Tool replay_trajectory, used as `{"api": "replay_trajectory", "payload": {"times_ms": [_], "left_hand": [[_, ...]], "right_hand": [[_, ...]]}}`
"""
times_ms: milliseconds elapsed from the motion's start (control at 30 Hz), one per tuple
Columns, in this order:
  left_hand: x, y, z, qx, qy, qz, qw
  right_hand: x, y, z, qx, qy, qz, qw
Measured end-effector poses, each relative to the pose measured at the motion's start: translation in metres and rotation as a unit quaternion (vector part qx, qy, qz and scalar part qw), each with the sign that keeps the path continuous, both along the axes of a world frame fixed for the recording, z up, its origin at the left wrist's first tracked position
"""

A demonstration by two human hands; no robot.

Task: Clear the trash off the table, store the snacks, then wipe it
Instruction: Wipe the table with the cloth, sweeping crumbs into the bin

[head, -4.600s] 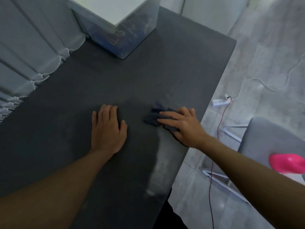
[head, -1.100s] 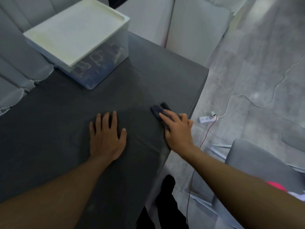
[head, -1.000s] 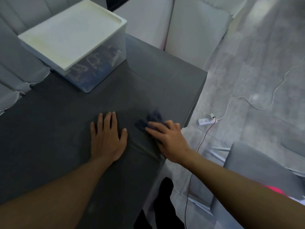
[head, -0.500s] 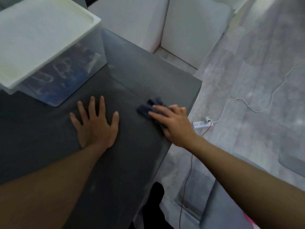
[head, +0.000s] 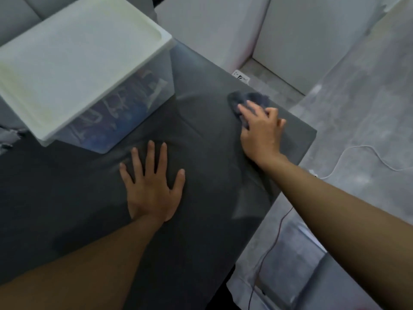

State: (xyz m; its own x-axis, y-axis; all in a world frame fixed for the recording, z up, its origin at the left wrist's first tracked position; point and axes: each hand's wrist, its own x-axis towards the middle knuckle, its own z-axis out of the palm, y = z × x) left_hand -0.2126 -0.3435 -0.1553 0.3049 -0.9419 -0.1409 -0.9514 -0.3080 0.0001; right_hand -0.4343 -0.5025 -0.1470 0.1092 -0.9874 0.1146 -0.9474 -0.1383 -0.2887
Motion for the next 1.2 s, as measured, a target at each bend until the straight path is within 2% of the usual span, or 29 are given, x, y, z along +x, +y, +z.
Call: {"api": "replay_trajectory", "payload": {"times_ms": [33, 67, 133, 200, 233, 267, 367, 400, 433, 500, 567, 600, 667, 733, 800, 867, 933, 967, 1000, 1100, 1133, 1200], "left_hand": [[0.000, 0.000, 0.001, 0.000, 0.001, -0.001, 1.000], [0.000, -0.001, 0.002, 0.001, 0.002, -0.002, 1.000], [0.000, -0.002, 0.003, 0.005, 0.003, 0.000, 1.000], [0.000, -0.002, 0.003, 0.008, -0.002, 0.001, 1.000], [0.001, -0.002, 0.003, 0.010, -0.005, 0.000, 1.000], [0.001, -0.002, 0.002, 0.011, -0.006, -0.001, 1.000], [0.003, -0.002, 0.000, 0.008, -0.002, -0.006, 1.000], [0.003, -0.002, 0.000, 0.006, 0.001, -0.007, 1.000], [0.004, -0.002, -0.001, 0.005, 0.002, -0.008, 1.000], [0.004, -0.003, -0.001, 0.008, -0.002, -0.009, 1.000], [0.004, -0.003, -0.001, 0.010, -0.006, -0.010, 1.000], [0.005, -0.003, -0.001, 0.011, -0.007, -0.011, 1.000], [0.005, -0.003, 0.000, 0.013, -0.007, -0.012, 1.000], [0.005, -0.003, 0.001, 0.012, -0.007, -0.016, 1.000], [0.006, -0.002, 0.001, 0.007, -0.005, -0.020, 1.000], [0.005, -0.002, 0.001, 0.005, -0.004, -0.022, 1.000], [0.006, -0.002, 0.001, 0.001, -0.005, -0.027, 1.000], [0.006, -0.001, 0.001, -0.001, -0.006, -0.030, 1.000], [0.006, -0.001, 0.001, -0.003, -0.007, -0.034, 0.999], [0.007, -0.002, 0.001, -0.002, -0.006, -0.039, 0.999], [0.007, -0.002, 0.001, -0.001, -0.004, -0.040, 0.999], [0.007, -0.002, 0.002, 0.000, -0.006, -0.040, 0.999]], "right_hand": [[0.011, -0.005, 0.002, 0.016, -0.017, -0.048, 0.999], [0.023, -0.005, 0.003, 0.018, -0.028, -0.044, 0.998], [0.043, 0.007, 0.003, -0.012, -0.032, 0.103, 0.994], [0.048, 0.016, 0.003, -0.027, -0.012, 0.287, 0.958], [0.047, 0.009, 0.004, -0.023, 0.009, 0.333, 0.943], [0.047, -0.004, 0.004, -0.020, 0.024, 0.333, 0.942], [0.058, -0.047, 0.003, 0.008, 0.013, 0.151, 0.988], [0.066, -0.054, 0.003, 0.024, -0.007, 0.100, 0.995], [0.073, -0.055, 0.004, 0.030, -0.024, 0.091, 0.995], [0.082, -0.043, 0.005, 0.012, -0.039, 0.192, 0.980], [0.074, -0.030, 0.004, -0.005, -0.035, 0.325, 0.945], [0.069, -0.034, 0.003, -0.003, -0.029, 0.351, 0.936], [0.068, -0.059, 0.000, -0.005, -0.024, 0.310, 0.950], [0.077, -0.089, 0.000, 0.025, -0.028, 0.191, 0.981], [0.093, -0.108, 0.003, 0.051, -0.029, 0.119, 0.991], [0.106, -0.113, 0.004, 0.039, -0.017, 0.202, 0.978], [0.107, -0.118, 0.002, 0.049, -0.007, 0.329, 0.943], [0.105, -0.125, 0.002, 0.058, -0.007, 0.346, 0.937], [0.104, -0.133, 0.002, 0.059, -0.011, 0.323, 0.944], [0.113, -0.148, 0.003, 0.048, -0.002, 0.179, 0.983], [0.119, -0.147, 0.004, 0.048, 0.011, 0.195, 0.980], [0.125, -0.145, 0.006, 0.064, 0.028, 0.324, 0.944]]}}
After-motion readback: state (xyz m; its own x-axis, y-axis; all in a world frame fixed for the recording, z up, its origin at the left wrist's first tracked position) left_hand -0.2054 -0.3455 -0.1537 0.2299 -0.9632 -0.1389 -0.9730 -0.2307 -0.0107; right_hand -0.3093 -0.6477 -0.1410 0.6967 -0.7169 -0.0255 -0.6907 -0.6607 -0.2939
